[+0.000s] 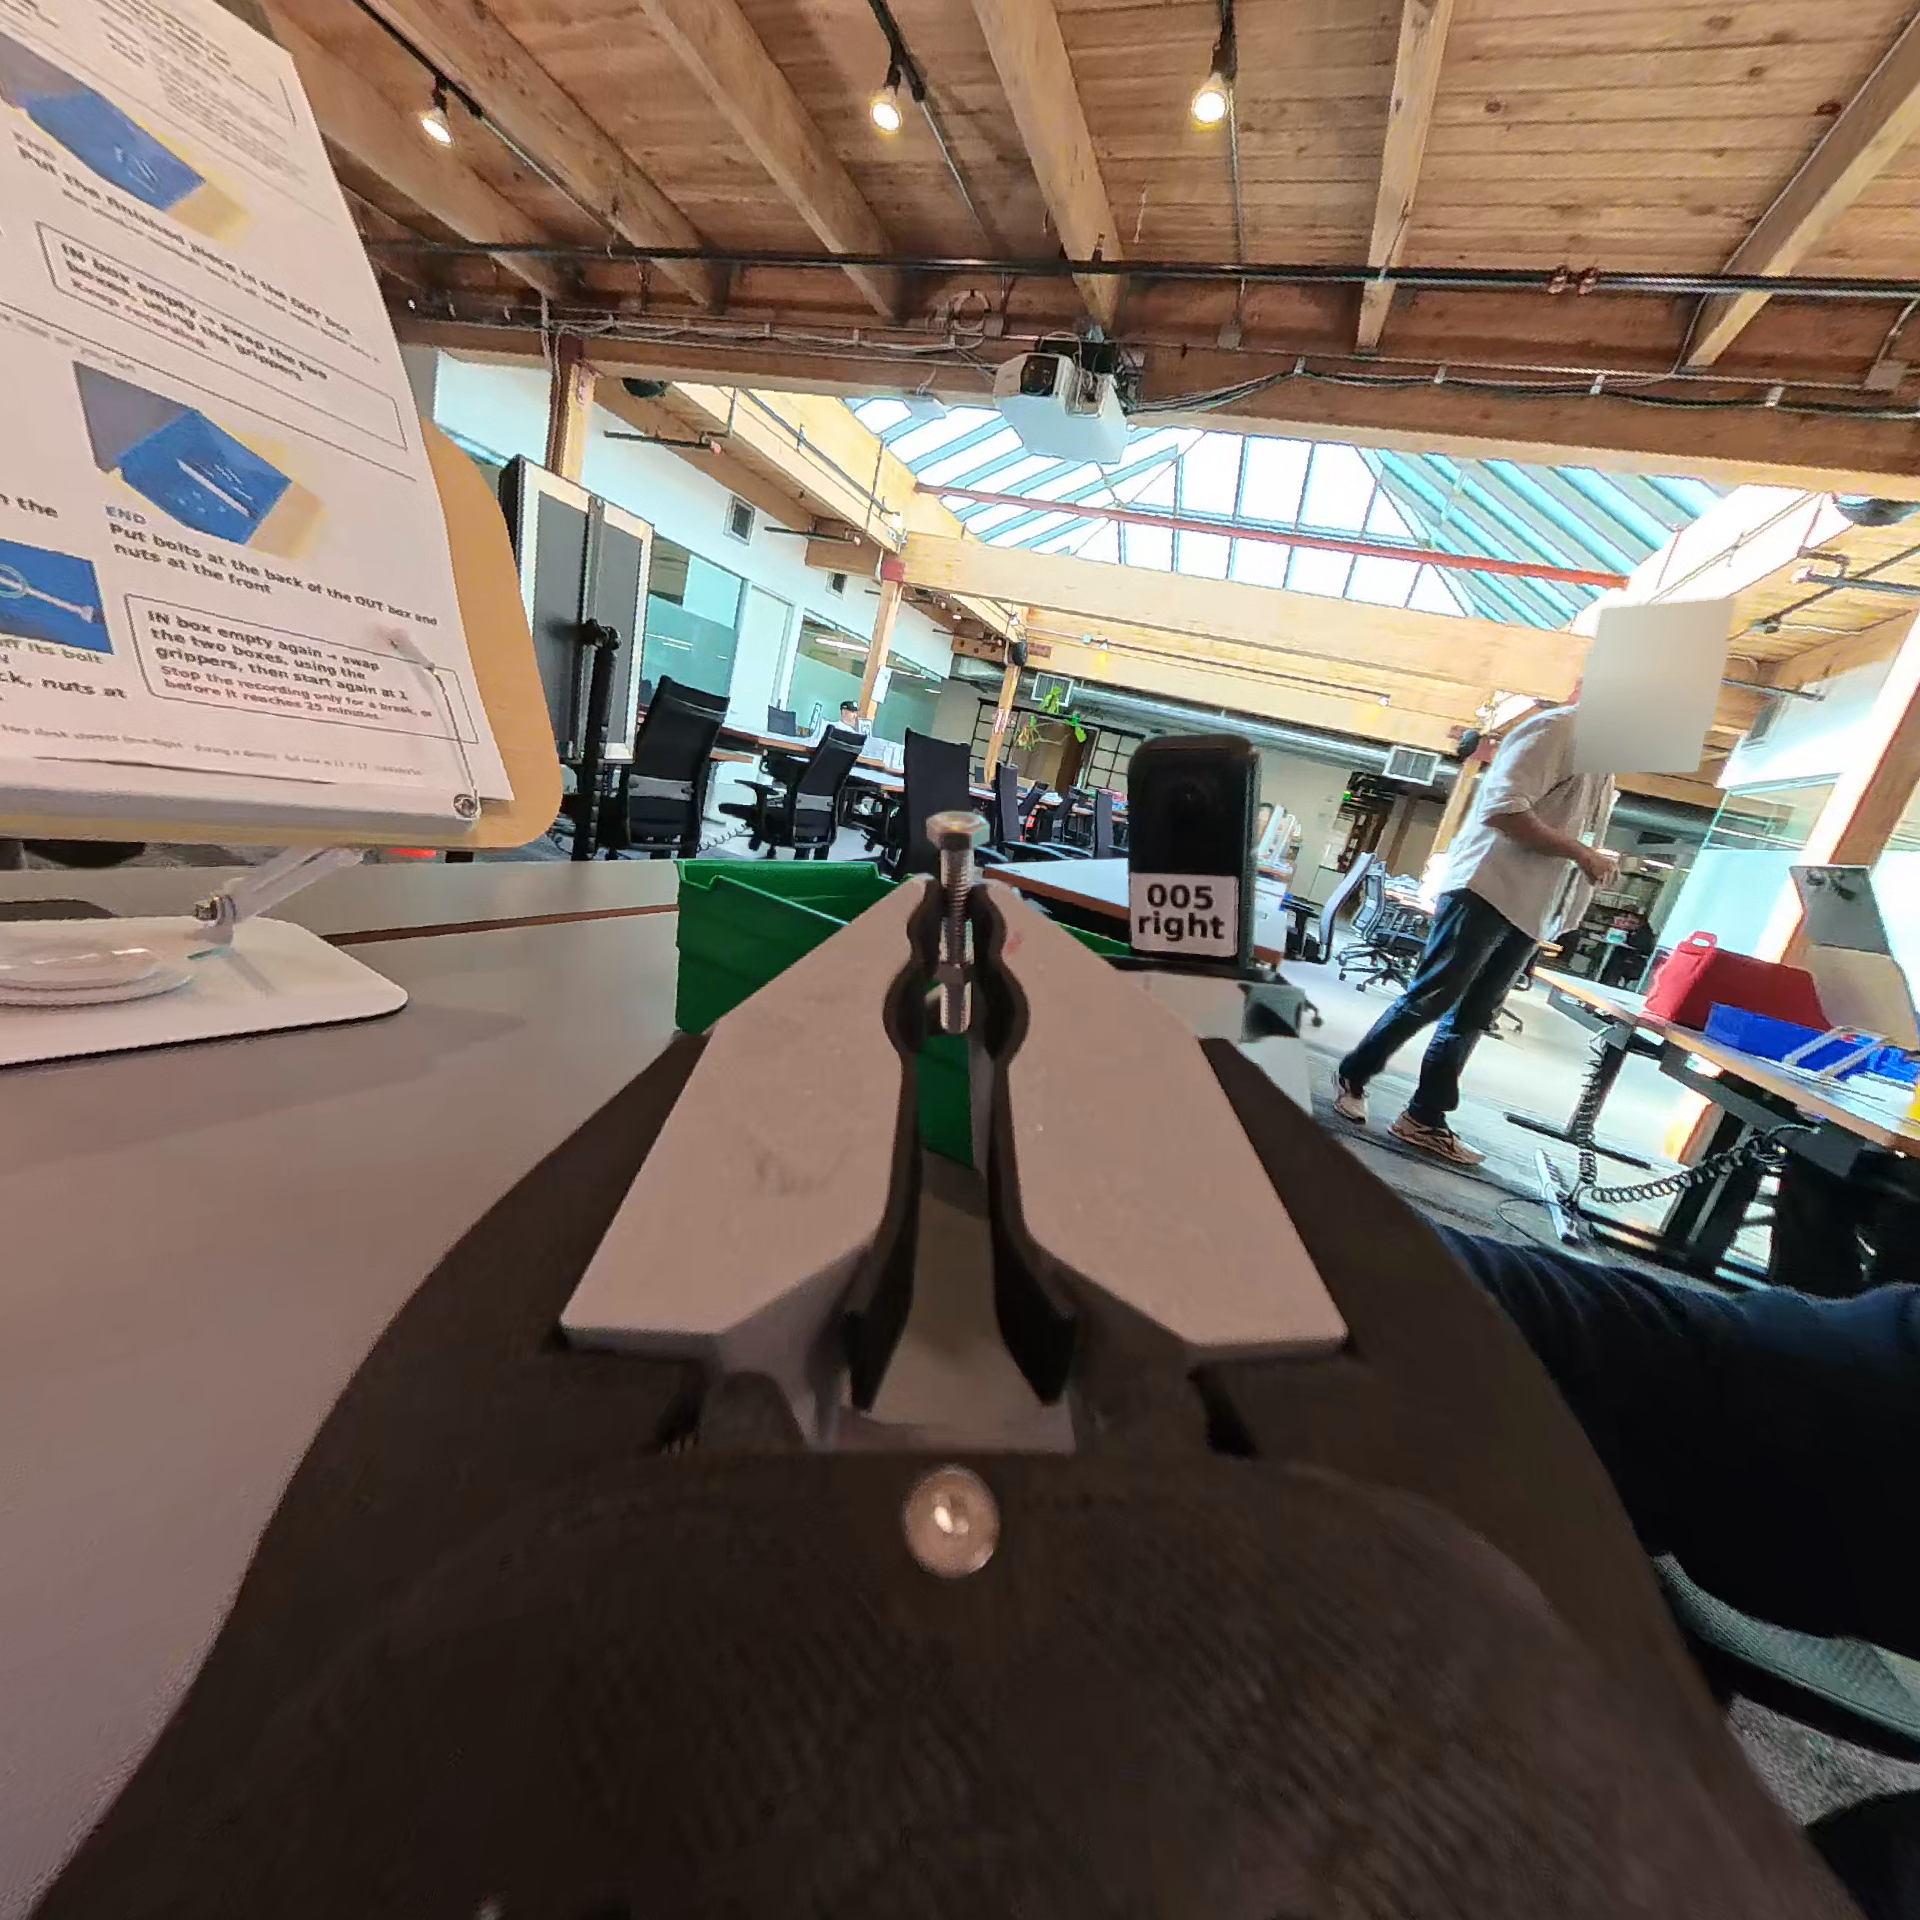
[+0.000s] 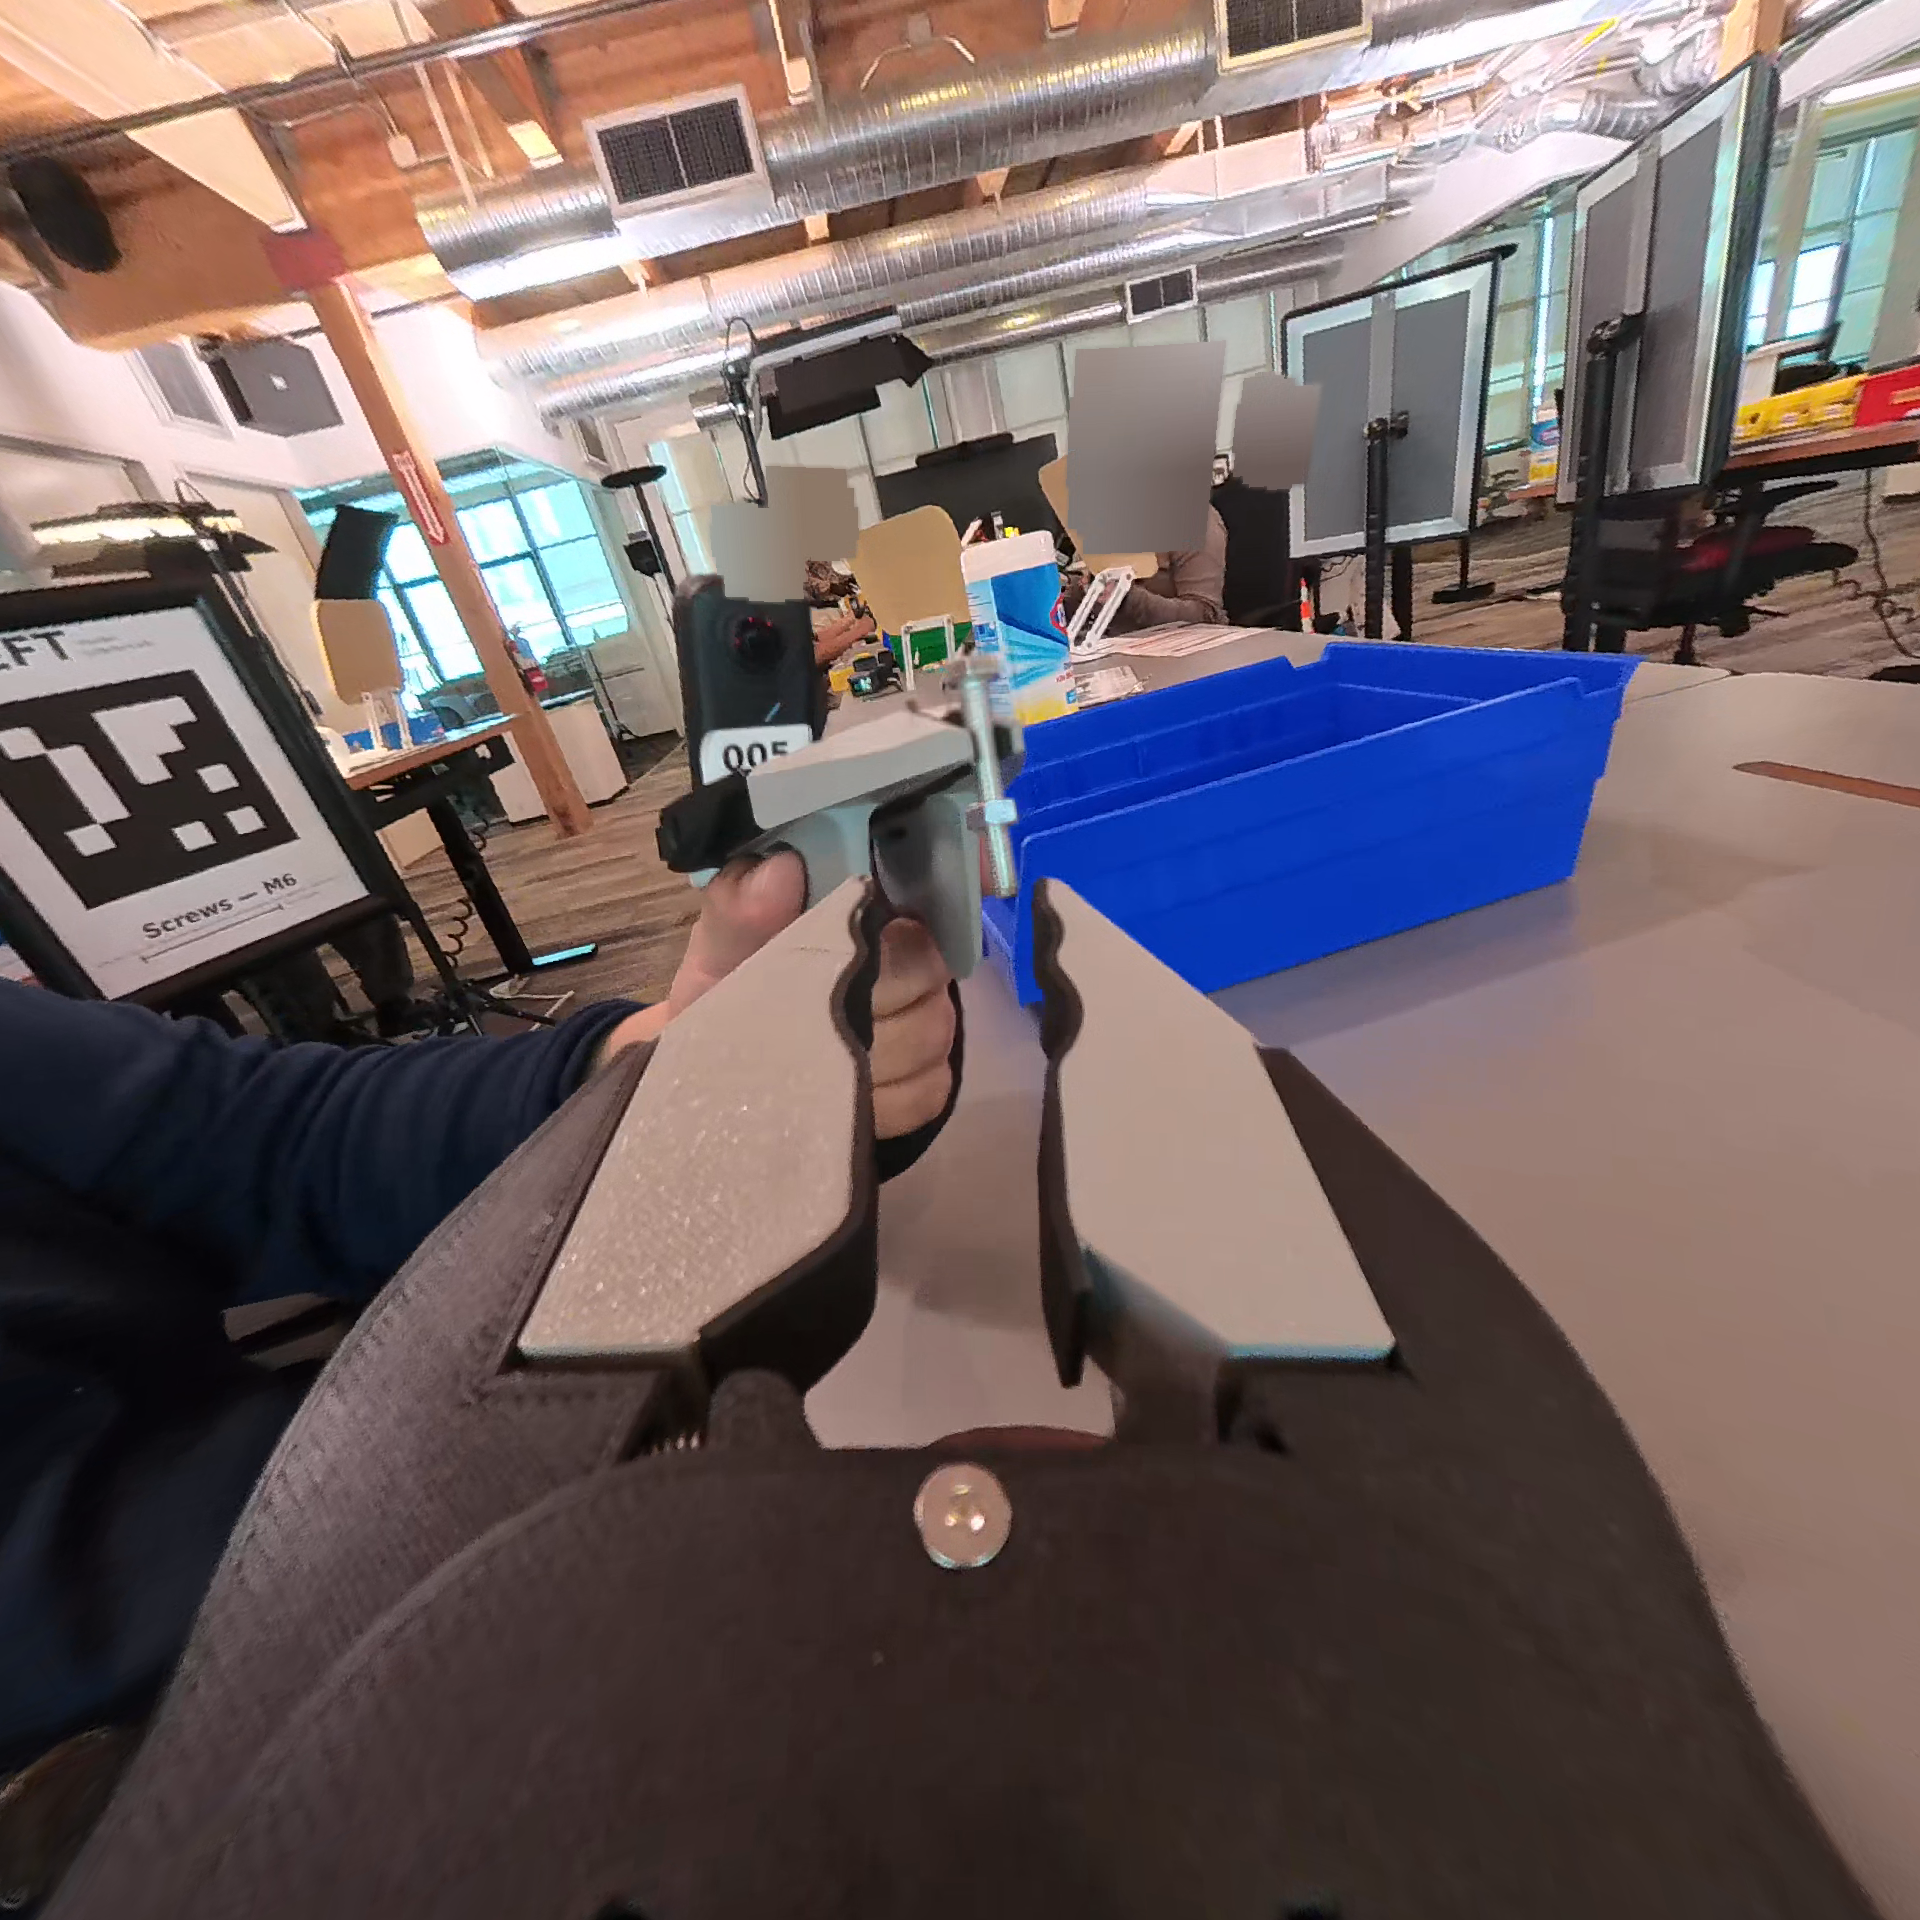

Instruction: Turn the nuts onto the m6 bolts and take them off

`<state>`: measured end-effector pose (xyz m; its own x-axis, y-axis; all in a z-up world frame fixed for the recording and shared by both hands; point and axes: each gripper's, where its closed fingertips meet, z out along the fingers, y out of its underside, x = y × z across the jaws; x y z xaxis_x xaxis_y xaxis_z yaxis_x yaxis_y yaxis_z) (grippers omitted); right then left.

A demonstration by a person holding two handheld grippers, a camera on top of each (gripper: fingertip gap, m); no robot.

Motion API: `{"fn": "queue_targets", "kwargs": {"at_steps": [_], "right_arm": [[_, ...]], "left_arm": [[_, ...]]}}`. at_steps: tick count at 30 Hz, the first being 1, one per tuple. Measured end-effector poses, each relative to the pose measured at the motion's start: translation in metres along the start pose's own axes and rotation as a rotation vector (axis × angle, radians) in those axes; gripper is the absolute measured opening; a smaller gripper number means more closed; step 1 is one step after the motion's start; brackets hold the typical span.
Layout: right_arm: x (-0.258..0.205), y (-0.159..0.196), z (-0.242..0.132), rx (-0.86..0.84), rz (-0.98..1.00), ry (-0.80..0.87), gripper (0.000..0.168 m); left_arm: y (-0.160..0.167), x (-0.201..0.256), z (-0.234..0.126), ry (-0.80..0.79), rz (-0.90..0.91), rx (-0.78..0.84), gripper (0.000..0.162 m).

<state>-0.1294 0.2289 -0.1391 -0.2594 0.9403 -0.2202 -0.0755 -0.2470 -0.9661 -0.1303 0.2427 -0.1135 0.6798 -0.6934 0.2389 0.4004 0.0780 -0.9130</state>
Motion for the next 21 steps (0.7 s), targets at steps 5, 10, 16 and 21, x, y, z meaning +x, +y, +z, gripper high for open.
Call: {"fn": "queue_targets", "kwargs": {"at_steps": [5,10,16,21], "right_arm": [[0.003,0.002,-0.002,-0.003,0.025,-0.004,0.021],[-0.002,0.004,-0.002,-0.027,0.005,-0.025,0.002],[-0.002,0.014,-0.001,-0.098,-0.001,-0.018,0.002],[0.002,0.023,-0.001,-0.148,0.023,-0.010,0.002]], "left_arm": [[0.002,0.002,-0.003,0.008,-0.051,0.008,0.003],[0.007,0.006,-0.004,0.026,-0.064,-0.003,0.003],[0.015,0.002,-0.009,0.031,-0.074,-0.068,0.004],[0.025,-0.010,-0.024,0.007,-0.063,-0.235,0.028]]}}
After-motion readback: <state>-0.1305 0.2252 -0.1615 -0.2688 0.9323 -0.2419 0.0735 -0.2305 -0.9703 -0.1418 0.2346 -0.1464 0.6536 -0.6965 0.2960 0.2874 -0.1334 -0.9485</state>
